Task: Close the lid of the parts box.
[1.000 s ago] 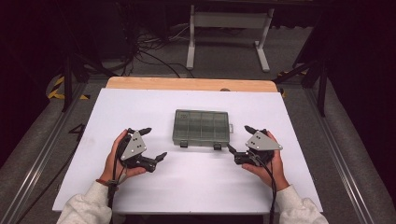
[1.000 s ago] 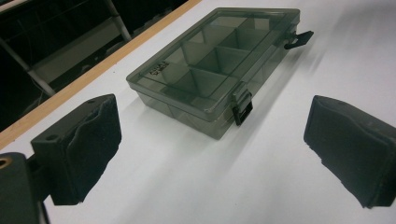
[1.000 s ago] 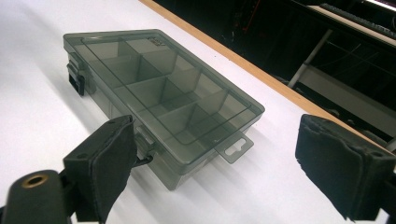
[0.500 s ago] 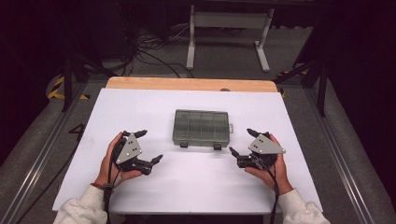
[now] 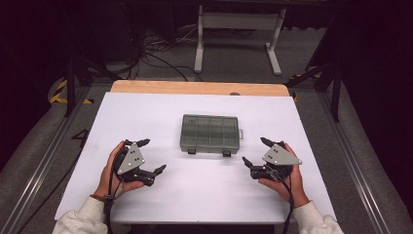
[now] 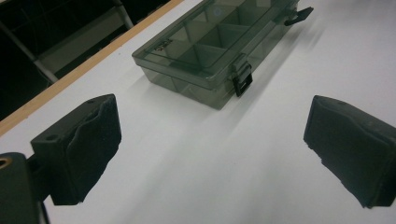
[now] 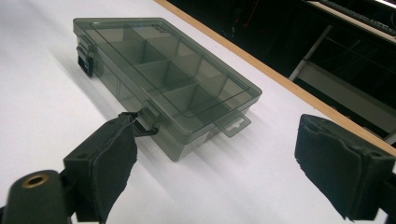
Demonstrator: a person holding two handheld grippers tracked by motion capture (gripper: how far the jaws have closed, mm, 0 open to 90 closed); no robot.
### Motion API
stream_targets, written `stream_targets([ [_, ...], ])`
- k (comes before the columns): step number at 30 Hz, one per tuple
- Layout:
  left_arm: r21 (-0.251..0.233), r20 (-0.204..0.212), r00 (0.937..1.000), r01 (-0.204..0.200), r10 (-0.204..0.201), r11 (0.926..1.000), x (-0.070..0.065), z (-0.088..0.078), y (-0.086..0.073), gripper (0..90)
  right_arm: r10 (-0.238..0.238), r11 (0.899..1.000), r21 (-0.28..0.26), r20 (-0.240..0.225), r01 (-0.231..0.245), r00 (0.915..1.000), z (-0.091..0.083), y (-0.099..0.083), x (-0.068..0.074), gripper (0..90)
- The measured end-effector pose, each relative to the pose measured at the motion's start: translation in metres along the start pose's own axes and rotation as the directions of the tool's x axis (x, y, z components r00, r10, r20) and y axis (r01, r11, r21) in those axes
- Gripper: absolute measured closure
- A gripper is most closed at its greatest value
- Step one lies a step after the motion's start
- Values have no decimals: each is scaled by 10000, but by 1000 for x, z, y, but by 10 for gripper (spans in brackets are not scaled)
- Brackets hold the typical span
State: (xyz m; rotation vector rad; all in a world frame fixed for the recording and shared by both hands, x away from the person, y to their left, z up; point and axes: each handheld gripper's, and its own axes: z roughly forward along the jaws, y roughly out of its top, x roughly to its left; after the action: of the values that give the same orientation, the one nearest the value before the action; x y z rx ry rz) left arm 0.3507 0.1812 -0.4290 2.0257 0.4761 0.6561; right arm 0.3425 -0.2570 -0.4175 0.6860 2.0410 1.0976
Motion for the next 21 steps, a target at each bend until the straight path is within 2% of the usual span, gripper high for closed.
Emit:
stream_targets([
  [2, 40, -96, 9999, -85, 85, 10000, 0, -2, -2, 48, -35, 10000, 23, 20, 35, 10000, -1, -1, 0, 131],
  [6, 23, -93, 9999, 49, -49, 10000, 1, -5, -5, 48, -58, 9999, 134, 35, 57, 10000, -2, -5, 0, 132],
  [10, 77, -131, 9999, -1, 2, 10000, 1, -7, -8, 49, -174, 9997, 173, 47, 173, 9998, -4, -8, 2, 132],
  [11, 35, -164, 9998, 110, -109, 9999, 2, -8, -10, 49, -208, 9996, 186, 52, 207, 9998, -5, -9, 2, 132],
  [16, 125, -224, 9994, 256, -254, 9996, 2, -12, -16, 48, -135, 9998, 148, 35, 135, 9999, -8, -13, 2, 130],
  [18, 219, -206, 9997, 159, -154, 9996, 2, -13, -18, 48, -69, 9999, 136, 8, 69, 10000, -9, -14, 1, 130],
  [21, 264, -181, 9996, 212, -207, 9994, 1, -15, -21, 47, -91, 9998, 172, 71, 90, 9999, -11, -17, 1, 130],
])
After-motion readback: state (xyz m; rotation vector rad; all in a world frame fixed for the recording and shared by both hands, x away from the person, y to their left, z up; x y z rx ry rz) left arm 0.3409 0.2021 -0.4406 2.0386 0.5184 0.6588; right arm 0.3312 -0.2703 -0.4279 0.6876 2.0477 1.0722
